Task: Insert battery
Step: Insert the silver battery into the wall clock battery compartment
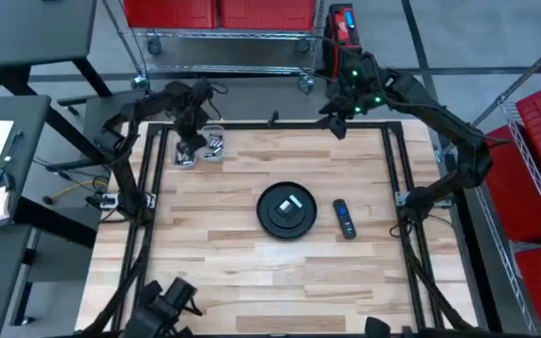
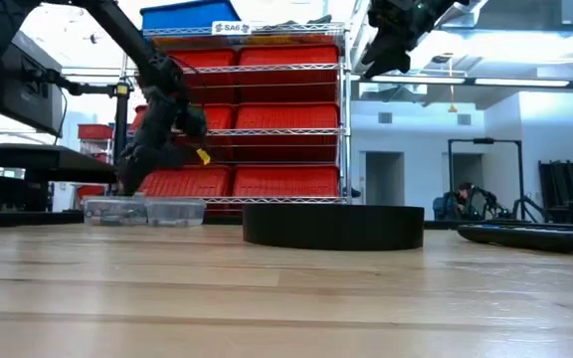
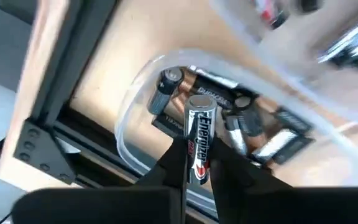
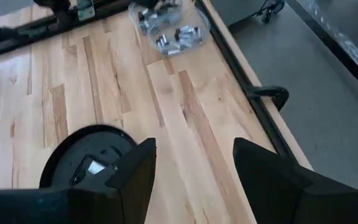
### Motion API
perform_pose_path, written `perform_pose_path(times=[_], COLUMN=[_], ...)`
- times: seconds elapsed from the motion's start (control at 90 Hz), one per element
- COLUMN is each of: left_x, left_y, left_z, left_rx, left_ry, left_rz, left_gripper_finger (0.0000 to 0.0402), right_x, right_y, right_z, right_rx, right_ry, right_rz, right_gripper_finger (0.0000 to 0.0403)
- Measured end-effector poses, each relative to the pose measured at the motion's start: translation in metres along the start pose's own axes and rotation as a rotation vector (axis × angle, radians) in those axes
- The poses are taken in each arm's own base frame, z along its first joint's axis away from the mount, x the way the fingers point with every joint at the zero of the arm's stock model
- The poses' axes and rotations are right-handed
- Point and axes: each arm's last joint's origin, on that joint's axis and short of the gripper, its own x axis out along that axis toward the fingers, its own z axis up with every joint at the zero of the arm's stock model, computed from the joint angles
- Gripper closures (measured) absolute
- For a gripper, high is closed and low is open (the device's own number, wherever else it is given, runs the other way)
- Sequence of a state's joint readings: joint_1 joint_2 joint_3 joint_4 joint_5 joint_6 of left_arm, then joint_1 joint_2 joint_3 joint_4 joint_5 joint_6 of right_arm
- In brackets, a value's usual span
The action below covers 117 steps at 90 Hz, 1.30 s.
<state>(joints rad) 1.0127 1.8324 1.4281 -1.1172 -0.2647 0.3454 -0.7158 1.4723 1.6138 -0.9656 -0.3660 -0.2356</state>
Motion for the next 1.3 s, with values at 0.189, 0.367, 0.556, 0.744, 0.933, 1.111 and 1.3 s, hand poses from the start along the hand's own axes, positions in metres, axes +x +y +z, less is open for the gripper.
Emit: perform_pose_path(times=[0.189,0.367,0.556,0.744,0.933,1.111,1.3], left_x=[-0.047,-0.095,-0.140,-0.166,-0.187,-0.210,-0.230], left_y=[-0.005,-0.025,-0.067,-0.130,-0.178,-0.205,-0.218], left_z=[0.002,0.000,0.005,0.010,0.006,0.004,0.003], left_rx=[-0.072,-0.132,-0.130,-0.052,-0.058,-0.126,-0.153], left_ry=[-0.165,-0.406,-0.681,-0.808,-0.897,-1.035,-1.185], left_rz=[-0.008,-0.144,-0.309,-0.420,-0.514,-0.658,-0.778], left_gripper_finger=[0.0382,0.0382,0.0382,0.0383,0.0383,0.0383,0.0383], right_x=[0.001,0.015,0.044,0.072,0.083,0.072,0.053], right_y=[0.002,0.001,0.012,0.027,0.047,0.069,0.085], right_z=[-0.008,-0.030,-0.075,-0.119,-0.129,-0.110,-0.091], right_rx=[-0.001,0.100,0.224,0.323,0.289,0.169,0.071], right_ry=[0.076,0.120,0.065,-0.020,-0.077,-0.262,-0.483], right_rz=[0.020,0.036,0.063,0.095,0.160,0.236,0.294], right_gripper_finger=[0.0198,0.0198,0.0198,0.0198,0.0198,0.0198,0.0198])
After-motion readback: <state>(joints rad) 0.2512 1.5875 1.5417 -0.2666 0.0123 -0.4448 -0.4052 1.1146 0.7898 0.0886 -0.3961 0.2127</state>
